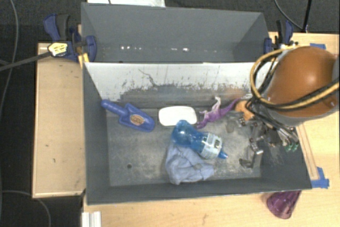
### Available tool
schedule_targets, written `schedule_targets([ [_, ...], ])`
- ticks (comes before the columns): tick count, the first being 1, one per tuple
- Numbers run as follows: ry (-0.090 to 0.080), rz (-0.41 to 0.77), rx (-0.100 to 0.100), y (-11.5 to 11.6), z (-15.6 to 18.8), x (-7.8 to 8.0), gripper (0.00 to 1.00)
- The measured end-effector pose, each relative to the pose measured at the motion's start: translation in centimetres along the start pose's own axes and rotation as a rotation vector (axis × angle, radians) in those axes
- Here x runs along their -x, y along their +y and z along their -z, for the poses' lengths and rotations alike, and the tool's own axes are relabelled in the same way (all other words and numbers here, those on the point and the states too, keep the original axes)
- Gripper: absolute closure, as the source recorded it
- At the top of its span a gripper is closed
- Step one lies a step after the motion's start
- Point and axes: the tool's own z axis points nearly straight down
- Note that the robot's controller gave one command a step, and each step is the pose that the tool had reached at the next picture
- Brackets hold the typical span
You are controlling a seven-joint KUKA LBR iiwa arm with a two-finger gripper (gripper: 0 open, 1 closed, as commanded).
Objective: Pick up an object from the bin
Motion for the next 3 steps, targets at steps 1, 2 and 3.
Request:
schedule_targets([
  [1,0.000,-0.001,0.000,0.0,0.0,0.0,0.00],
  [2,-0.010,0.022,-0.004,2.0,-4.4,2.5,0.00],
  [3,-0.005,-0.131,0.001,2.9,-8.4,2.7,0.00],
])
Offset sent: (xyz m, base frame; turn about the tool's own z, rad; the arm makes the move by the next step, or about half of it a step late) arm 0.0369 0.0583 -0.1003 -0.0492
